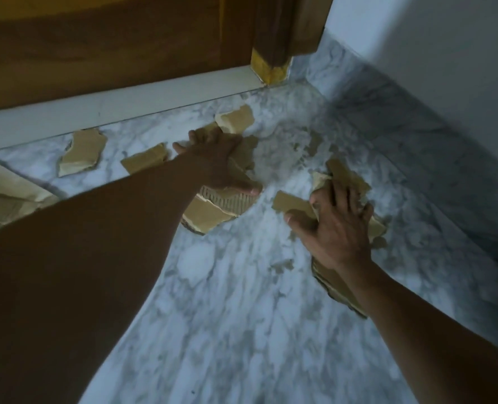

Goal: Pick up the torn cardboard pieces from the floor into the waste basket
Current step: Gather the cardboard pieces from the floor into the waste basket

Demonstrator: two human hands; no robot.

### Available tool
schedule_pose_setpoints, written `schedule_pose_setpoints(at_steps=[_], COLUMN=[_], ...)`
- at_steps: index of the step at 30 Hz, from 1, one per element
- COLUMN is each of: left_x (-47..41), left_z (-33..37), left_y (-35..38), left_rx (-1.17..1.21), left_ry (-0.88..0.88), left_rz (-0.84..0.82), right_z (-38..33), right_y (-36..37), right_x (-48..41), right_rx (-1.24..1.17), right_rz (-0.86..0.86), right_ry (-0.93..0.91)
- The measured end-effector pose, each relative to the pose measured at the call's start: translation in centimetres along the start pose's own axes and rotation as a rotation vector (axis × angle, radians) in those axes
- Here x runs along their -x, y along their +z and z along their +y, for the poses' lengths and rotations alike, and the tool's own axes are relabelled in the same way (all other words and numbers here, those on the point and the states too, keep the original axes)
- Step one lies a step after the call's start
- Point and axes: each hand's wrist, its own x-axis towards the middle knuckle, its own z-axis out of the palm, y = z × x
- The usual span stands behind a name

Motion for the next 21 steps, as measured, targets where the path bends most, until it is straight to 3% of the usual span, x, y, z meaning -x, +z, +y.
schedule_pose_setpoints(at_steps=[7, 11, 15, 19, 21], left_x=[9.2, 14.7, 17.4, 17.0, 16.1], left_z=[-0.4, -2.1, -2.9, -3.5, -3.1], left_y=[1.7, 3.8, 4.0, 3.5, 2.4], left_rx=[-0.018, -0.105, -0.047, -0.258, -0.270], left_ry=[-0.054, -0.060, -0.023, 0.053, 0.007], left_rz=[0.003, 0.099, 0.039, 0.172, 0.027], right_z=[-1.7, -3.5, -6.1, -7.7, -7.8], right_y=[-0.7, -0.7, -1.4, -1.8, -1.6], right_x=[4.2, 7.6, 11.7, 15.0, 15.6], right_rx=[-0.024, -0.072, -0.123, -0.115, -0.124], right_rz=[0.072, 0.060, 0.059, 0.052, 0.025], right_ry=[-0.073, -0.138, -0.231, -0.245, -0.197])
